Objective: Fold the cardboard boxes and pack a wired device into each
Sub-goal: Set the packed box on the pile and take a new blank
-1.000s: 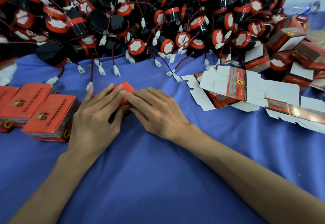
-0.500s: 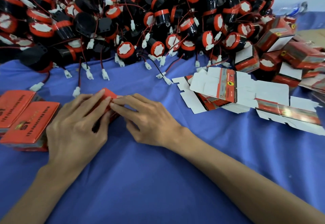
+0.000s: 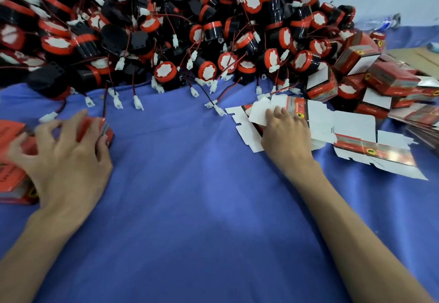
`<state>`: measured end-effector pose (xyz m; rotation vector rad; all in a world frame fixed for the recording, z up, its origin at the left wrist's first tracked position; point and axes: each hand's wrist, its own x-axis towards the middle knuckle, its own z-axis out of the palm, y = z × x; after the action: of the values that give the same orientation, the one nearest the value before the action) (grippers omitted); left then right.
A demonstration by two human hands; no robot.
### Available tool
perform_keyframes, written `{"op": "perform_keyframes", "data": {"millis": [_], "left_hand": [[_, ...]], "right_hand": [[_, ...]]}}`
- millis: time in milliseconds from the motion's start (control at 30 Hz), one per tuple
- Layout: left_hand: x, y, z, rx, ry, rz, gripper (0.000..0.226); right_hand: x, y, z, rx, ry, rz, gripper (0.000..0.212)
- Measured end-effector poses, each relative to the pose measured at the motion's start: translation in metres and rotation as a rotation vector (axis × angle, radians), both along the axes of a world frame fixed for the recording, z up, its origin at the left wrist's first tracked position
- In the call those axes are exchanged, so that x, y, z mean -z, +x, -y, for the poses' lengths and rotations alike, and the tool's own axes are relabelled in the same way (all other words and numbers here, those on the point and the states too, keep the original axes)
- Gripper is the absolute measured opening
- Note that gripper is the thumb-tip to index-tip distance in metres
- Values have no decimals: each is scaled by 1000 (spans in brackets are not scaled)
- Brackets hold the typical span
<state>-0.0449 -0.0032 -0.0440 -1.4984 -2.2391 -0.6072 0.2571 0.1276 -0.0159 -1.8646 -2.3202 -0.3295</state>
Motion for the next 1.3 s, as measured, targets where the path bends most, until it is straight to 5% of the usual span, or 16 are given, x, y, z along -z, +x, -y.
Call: {"op": "perform_keyframes", "data": {"millis": [133, 267, 367, 500, 600, 767, 833, 900, 967, 1100, 1200, 1300], "left_hand": [[-11, 16, 6, 111, 104, -46, 42], [-18, 52, 8, 457, 265, -122, 32], [-15, 77, 13, 715, 160, 53, 32], [-10, 81, 18, 853, 91, 290, 29], [-7, 71, 18, 871, 121, 536, 32], [3, 56, 15, 647, 238, 1246, 49], [2, 55, 13, 638, 241, 1337, 47], [-1, 57, 11, 646, 268, 1398, 20], [-2, 56, 10, 597, 324, 1408, 25], [-7, 58, 8, 497, 422, 1416, 27], [-11, 62, 6, 465, 462, 1475, 32], [-12, 61, 5, 417, 467, 1560, 31]], "right_hand": [[-6, 3, -2, -81, -18, -4, 37], [-9, 2, 4, -94, -17, 20, 42], [-12, -2, 9, -150, 198, -88, 13], [-22, -8, 20, -295, 636, -366, 35], [-20, -28, 40, -706, 765, -484, 34], [-4, -69, 72, -1091, 546, -387, 41], [1, -75, 74, -1122, 447, -386, 30], [6, -75, 75, -1144, 338, -443, 25], [10, -73, 74, -1074, 298, -482, 35], [1, -69, 63, -546, 366, -731, 54], [-3, -62, 60, -418, -253, -1237, 58], [1, -58, 61, -384, -705, -1491, 25]]}}
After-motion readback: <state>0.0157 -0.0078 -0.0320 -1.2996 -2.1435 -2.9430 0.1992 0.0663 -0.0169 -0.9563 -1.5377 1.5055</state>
